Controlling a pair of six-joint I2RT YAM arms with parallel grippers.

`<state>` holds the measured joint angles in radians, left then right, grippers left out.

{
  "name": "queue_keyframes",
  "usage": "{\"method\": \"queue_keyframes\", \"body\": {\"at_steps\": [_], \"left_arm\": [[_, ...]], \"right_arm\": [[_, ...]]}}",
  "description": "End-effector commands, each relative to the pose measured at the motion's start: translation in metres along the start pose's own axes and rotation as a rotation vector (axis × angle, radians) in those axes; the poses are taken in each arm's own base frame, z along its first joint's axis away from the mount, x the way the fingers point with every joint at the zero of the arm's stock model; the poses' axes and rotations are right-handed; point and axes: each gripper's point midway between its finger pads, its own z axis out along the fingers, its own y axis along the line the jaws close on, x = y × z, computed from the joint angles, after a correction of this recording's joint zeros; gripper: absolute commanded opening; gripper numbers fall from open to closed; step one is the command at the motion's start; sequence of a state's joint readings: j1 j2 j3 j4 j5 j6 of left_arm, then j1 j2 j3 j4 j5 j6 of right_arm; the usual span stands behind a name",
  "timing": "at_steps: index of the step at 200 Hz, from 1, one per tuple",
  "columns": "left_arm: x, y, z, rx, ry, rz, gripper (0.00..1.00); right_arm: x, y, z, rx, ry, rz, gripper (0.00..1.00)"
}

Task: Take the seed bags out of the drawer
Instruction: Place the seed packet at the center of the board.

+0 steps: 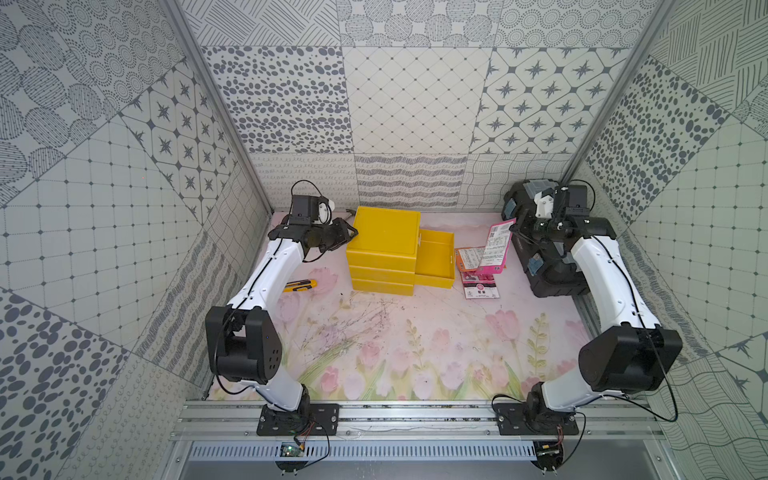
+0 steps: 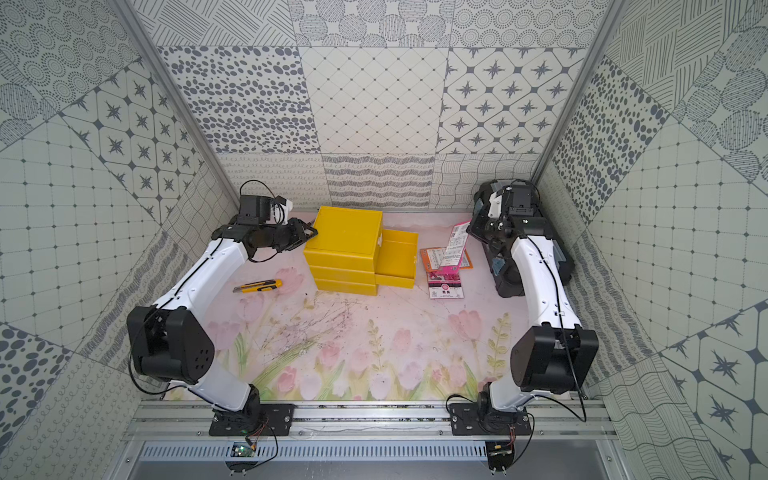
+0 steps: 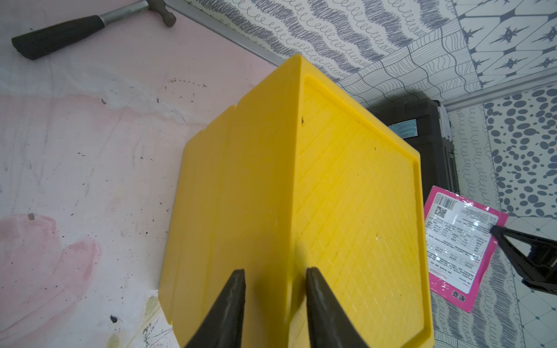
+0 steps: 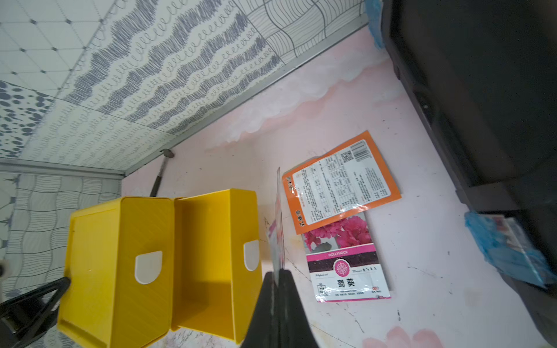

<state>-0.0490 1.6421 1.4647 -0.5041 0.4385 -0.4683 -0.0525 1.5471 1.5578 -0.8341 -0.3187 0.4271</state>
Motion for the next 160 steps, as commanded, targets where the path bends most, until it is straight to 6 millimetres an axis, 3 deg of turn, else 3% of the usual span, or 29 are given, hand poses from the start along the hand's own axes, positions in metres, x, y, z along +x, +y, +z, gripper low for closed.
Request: {"method": "queue_keyframes", "body": {"at_steps": [1,42,82,106,127,160], "left_arm": [[0.019,0.024,0.002,-0.084,0.071,-0.044,0.36],[0.02,0.024,0.002,-0.084,0.073,-0.044,0.36],[0.019,0.026,0.003,-0.086,0.075,-0.046,0.36],[0.019,0.025,0.003,-0.084,0.075,-0.044,0.36],[0.02,0.025,0.004,-0.085,0.075,-0.044,0.36],[0.019,0.025,0.004,-0.08,0.077,-0.05,0.36]], "right_arm": [[0.012,-0.016,0.017,0.056,0.025,-0.051,0.0],[0.039,-0.028,0.067,0.045,0.136,-0.061,0.0],[0.053,-0.028,0.098,0.039,0.199,-0.099,0.0],[0.06,-0.041,0.115,0.077,0.233,-0.106,0.0],[0.063,-0.067,0.124,0.193,0.232,-0.102,0.0],[0.067,-0.088,0.127,0.291,0.229,-0.104,0.29]]}}
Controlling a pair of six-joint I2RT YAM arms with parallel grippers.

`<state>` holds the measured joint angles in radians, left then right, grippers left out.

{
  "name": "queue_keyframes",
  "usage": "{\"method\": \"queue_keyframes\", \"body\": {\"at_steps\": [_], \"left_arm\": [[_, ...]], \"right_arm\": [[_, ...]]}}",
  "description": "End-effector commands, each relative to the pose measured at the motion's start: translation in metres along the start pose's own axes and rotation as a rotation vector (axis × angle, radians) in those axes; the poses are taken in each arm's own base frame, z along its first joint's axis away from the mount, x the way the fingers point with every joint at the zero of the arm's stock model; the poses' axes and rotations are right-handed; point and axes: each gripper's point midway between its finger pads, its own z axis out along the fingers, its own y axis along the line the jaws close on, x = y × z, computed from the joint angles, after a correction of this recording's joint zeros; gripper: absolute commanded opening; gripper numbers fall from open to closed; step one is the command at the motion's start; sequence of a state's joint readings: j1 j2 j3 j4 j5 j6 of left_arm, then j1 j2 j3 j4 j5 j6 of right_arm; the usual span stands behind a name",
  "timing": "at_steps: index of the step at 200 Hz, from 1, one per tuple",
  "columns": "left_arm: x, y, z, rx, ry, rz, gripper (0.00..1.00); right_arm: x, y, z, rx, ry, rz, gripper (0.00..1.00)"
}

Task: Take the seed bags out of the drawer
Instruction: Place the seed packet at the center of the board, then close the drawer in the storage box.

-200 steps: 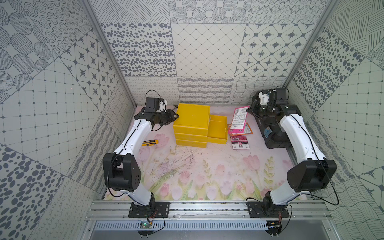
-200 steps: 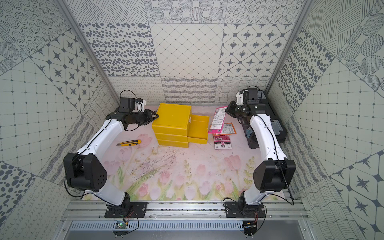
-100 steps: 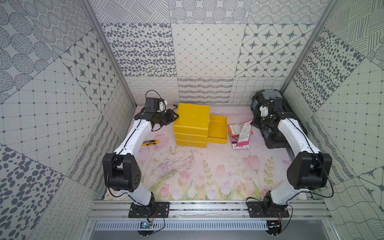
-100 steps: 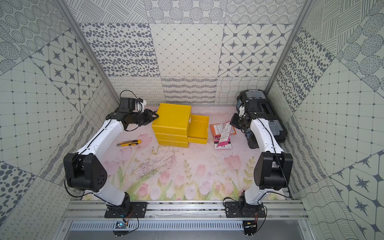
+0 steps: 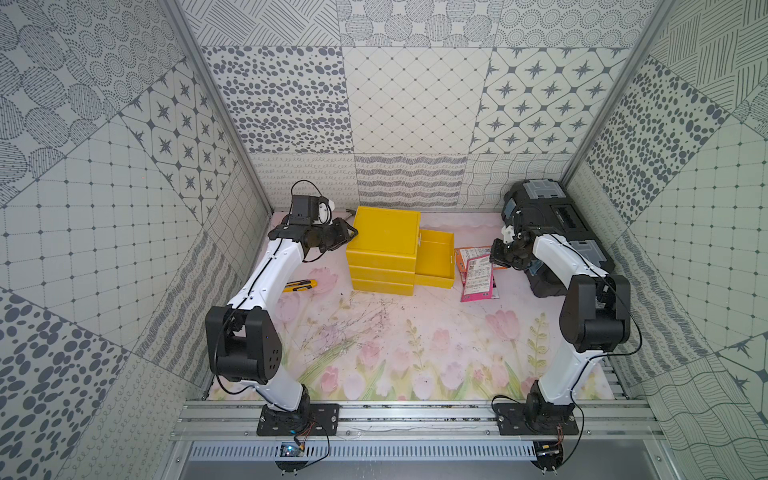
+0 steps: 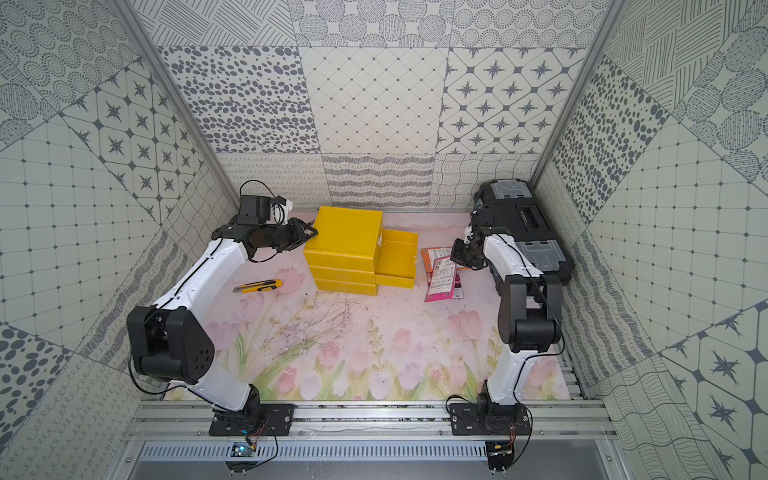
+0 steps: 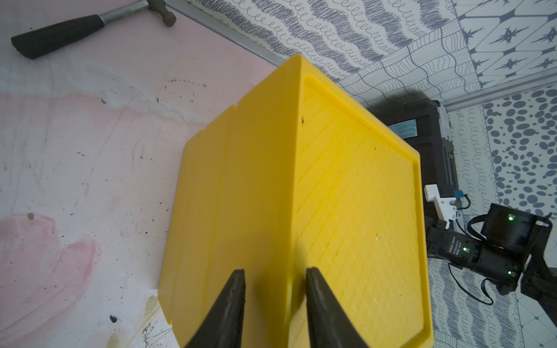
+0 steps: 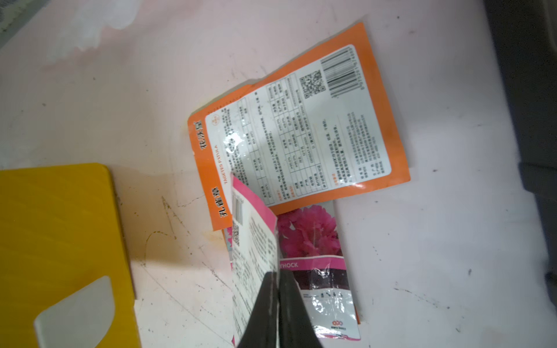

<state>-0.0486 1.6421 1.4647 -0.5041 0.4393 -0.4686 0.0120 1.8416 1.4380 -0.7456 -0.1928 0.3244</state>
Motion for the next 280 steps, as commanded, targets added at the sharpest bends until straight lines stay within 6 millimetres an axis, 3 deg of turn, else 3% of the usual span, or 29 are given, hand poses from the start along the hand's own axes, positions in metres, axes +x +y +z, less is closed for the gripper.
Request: {"method": "queue_keyframes", "body": {"at_steps": [1,40,84,125,166,280], "left_arm": [[0.019,0.024,0.004,-0.079,0.077,-0.049,0.36],[0.019,0.025,0.004,-0.079,0.077,-0.05,0.36],[0.02,0.025,0.004,-0.081,0.077,-0.05,0.36],[0.02,0.025,0.004,-0.08,0.079,-0.051,0.36],[0.02,0.025,0.004,-0.079,0.079,-0.049,0.36],[0.02,0.025,0.004,-0.078,0.08,-0.05,0.36]], "right_arm": [[-0.007,-0.017,0.004,0.094,-0.042,-0.016,0.3],[-0.001,-0.009,-0.006,0.069,-0.055,-0.02,0.49],[0.023,0.047,-0.004,-0.061,-0.04,-0.101,0.58],[0.039,0.096,0.005,-0.147,-0.021,-0.134,0.59],[0.043,0.129,0.009,-0.222,-0.012,-0.131,0.59],[0.053,0.192,0.027,-0.433,0.047,-0.077,0.6]]}}
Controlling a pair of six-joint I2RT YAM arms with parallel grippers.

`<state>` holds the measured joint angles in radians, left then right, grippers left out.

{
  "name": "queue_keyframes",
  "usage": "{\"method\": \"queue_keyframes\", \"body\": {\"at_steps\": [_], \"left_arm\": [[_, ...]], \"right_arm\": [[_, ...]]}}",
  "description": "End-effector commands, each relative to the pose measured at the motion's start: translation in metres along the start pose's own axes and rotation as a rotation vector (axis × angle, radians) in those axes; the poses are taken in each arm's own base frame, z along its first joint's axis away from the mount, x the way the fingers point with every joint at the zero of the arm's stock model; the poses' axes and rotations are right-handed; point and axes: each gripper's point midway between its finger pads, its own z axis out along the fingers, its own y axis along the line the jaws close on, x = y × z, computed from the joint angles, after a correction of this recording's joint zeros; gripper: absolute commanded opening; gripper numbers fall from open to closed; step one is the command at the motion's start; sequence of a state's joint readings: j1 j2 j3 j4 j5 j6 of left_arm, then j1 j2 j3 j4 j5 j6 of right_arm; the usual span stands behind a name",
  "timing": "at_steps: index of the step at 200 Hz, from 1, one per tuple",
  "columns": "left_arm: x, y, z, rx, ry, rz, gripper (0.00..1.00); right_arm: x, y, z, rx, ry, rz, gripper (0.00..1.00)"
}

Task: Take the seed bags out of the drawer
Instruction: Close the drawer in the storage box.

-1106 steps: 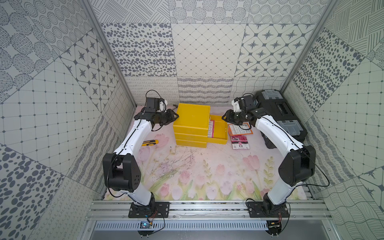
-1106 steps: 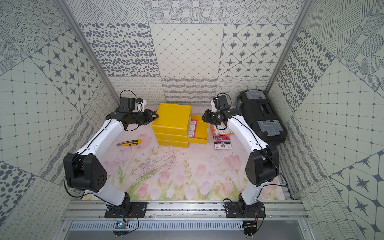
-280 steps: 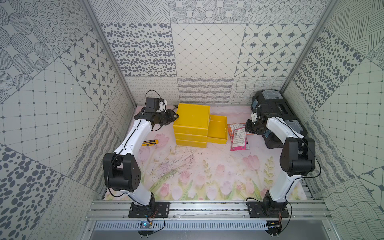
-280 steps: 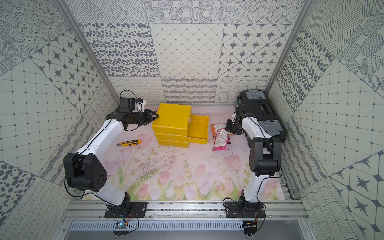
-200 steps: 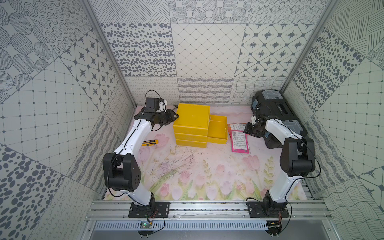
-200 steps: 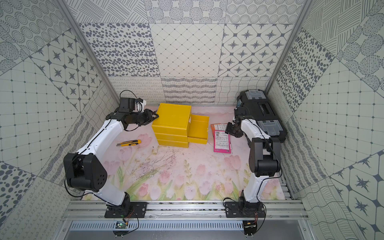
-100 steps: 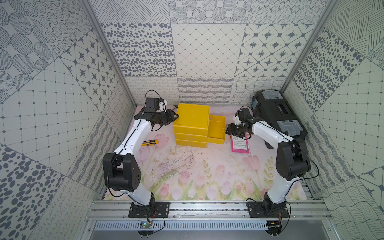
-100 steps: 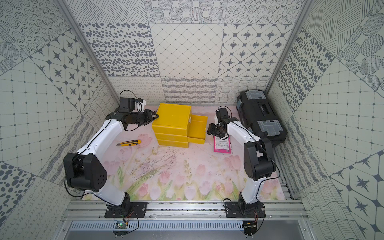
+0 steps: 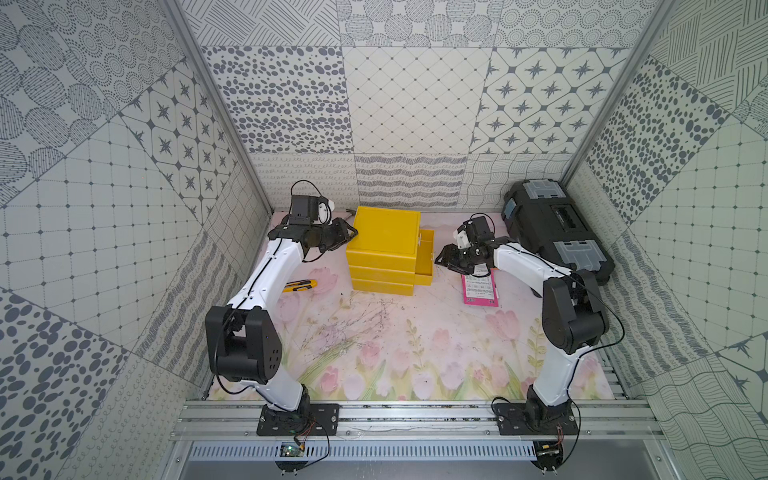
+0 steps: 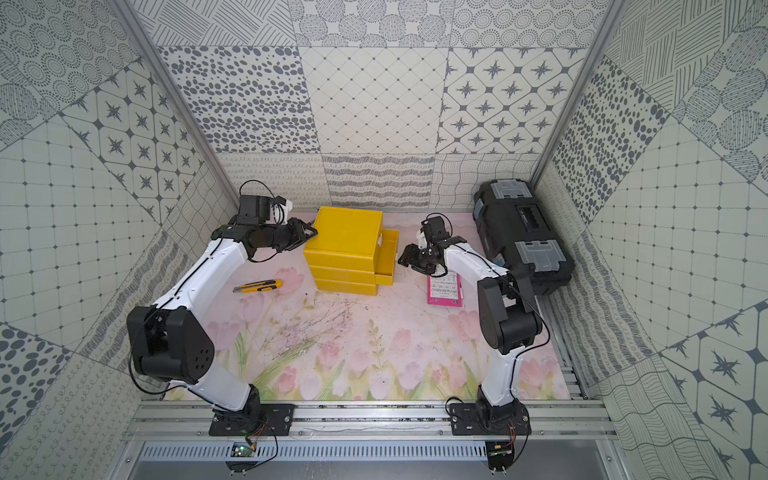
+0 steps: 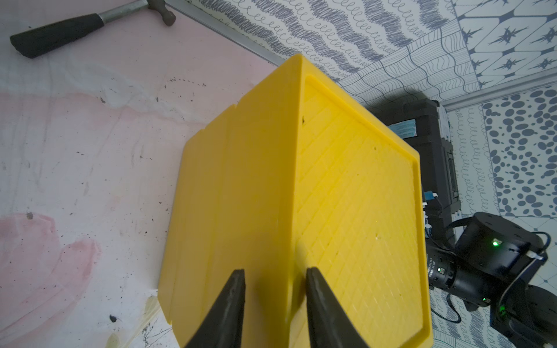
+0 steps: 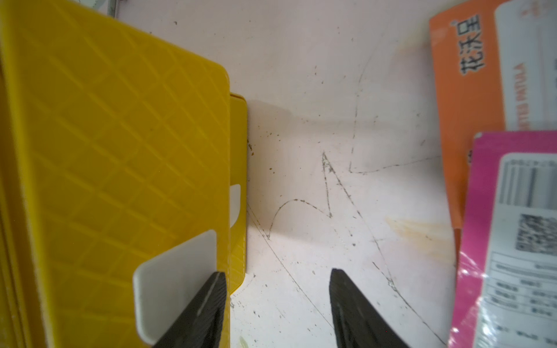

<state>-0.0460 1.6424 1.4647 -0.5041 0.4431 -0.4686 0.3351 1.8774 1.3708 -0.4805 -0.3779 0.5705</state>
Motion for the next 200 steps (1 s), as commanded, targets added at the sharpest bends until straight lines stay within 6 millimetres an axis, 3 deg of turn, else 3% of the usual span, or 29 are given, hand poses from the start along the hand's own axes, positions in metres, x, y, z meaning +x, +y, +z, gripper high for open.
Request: {"method": "queue_keyframes", "body": {"at_steps": [1,106,165,200], "left_arm": [[0.021,0.025,0.005,-0.081,0.08,-0.049,0.36],[0.021,0.025,0.005,-0.081,0.081,-0.049,0.36],[0.02,0.024,0.005,-0.081,0.08,-0.048,0.36],[0.02,0.024,0.004,-0.078,0.079,-0.049,0.36]], "right_arm": [[-0.015,0.029,0.006,-0.096,-0.034,-0.012,0.61],[-0.012,0.068,0.031,-0.175,-0.008,-0.022,0.62],[-0.008,0.054,0.03,-0.128,-0.022,-0.02,0.62],[-0.004,0.044,0.039,-0.098,-0.005,-0.013,0.48]]}}
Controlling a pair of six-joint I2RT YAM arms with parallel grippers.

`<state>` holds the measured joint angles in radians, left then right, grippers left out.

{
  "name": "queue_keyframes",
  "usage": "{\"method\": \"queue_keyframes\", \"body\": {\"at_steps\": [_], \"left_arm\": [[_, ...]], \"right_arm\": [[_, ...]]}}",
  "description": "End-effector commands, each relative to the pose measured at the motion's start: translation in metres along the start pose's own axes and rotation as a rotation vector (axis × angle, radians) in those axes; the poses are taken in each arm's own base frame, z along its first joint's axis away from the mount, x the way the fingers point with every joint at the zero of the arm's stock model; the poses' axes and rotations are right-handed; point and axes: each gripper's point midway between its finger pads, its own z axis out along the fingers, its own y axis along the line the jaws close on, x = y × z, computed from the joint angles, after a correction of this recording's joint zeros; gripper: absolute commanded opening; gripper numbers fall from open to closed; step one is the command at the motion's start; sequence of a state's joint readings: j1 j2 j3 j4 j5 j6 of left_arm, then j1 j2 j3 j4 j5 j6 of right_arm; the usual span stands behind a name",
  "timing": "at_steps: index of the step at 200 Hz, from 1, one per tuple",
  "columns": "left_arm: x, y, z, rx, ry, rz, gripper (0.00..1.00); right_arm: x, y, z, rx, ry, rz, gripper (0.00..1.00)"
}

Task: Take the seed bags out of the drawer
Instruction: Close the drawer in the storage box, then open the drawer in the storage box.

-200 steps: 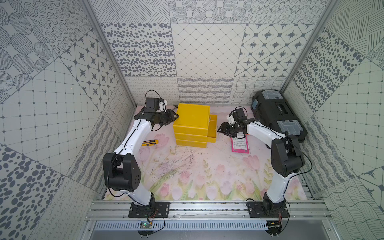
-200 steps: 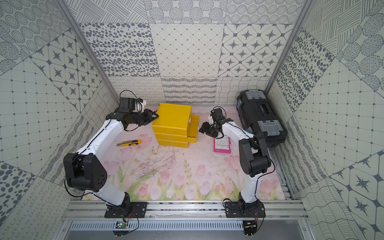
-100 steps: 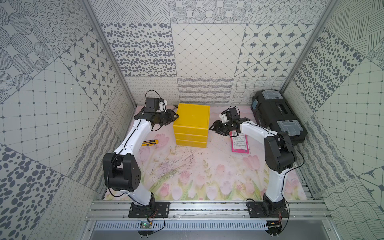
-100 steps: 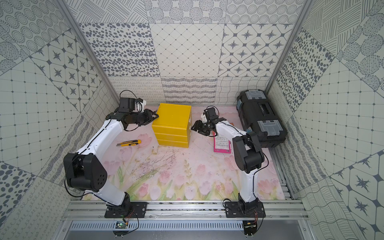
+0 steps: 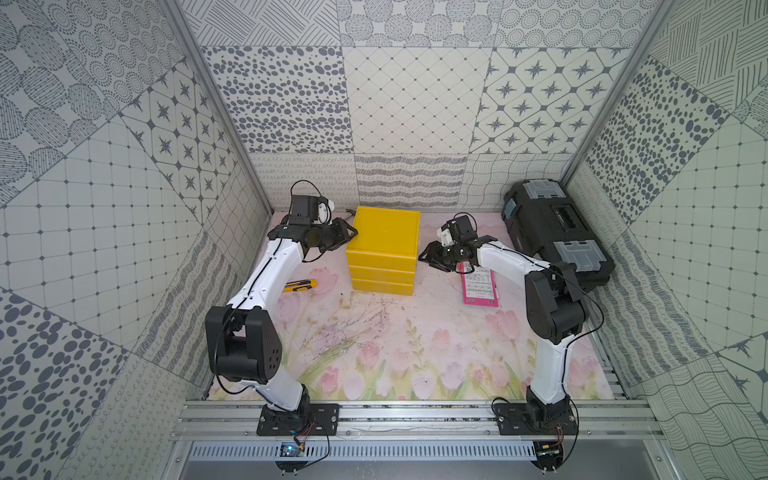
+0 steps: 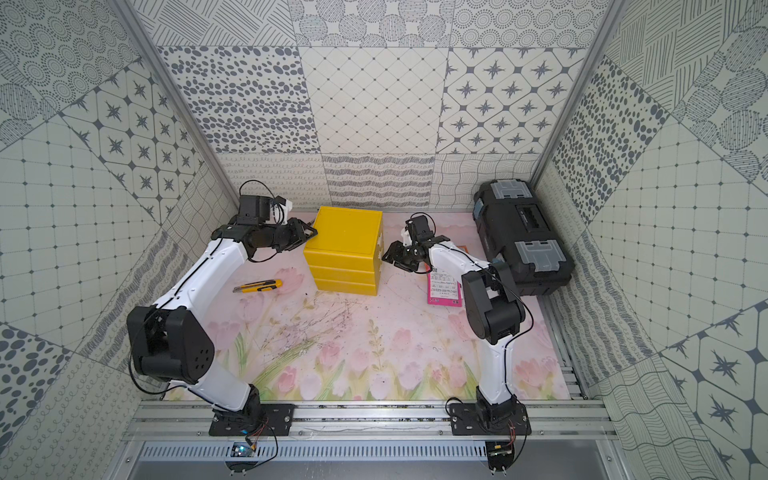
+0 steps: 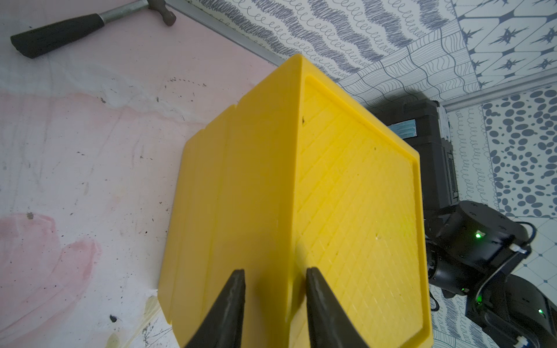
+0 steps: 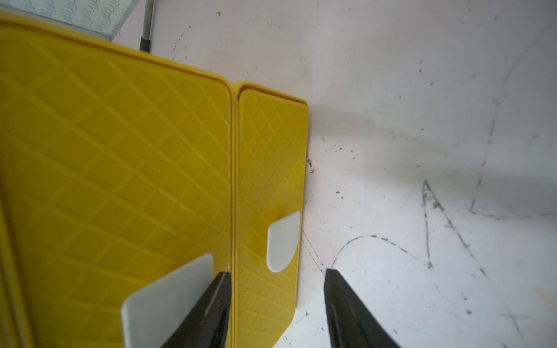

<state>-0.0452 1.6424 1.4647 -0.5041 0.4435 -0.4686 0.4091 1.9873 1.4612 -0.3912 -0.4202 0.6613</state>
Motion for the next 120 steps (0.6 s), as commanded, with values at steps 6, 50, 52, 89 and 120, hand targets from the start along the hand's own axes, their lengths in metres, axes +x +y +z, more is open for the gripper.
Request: {"method": "queue_keyframes", "body": {"at_steps": [6,50,52,89,120], "left_arm": [[0.02,0.023,0.004,-0.077,0.078,-0.046,0.36],[0.02,0.024,0.004,-0.079,0.078,-0.048,0.36],[0.02,0.024,0.005,-0.079,0.08,-0.049,0.36],[0.02,0.024,0.004,-0.08,0.078,-0.048,0.36],[0.02,0.024,0.005,-0.081,0.079,-0.048,0.36]], "right_arm": [[-0.001,0.002,0.007,-0.002,-0.015,-0.02,0.46],[-0.002,0.003,0.022,-0.001,-0.001,-0.015,0.46],[-0.003,0.003,0.023,-0.002,0.0,-0.014,0.46],[-0.002,0.008,0.037,-0.005,0.017,-0.018,0.44],[0.0,0.002,0.04,0.031,0.022,-0.024,0.35]]}}
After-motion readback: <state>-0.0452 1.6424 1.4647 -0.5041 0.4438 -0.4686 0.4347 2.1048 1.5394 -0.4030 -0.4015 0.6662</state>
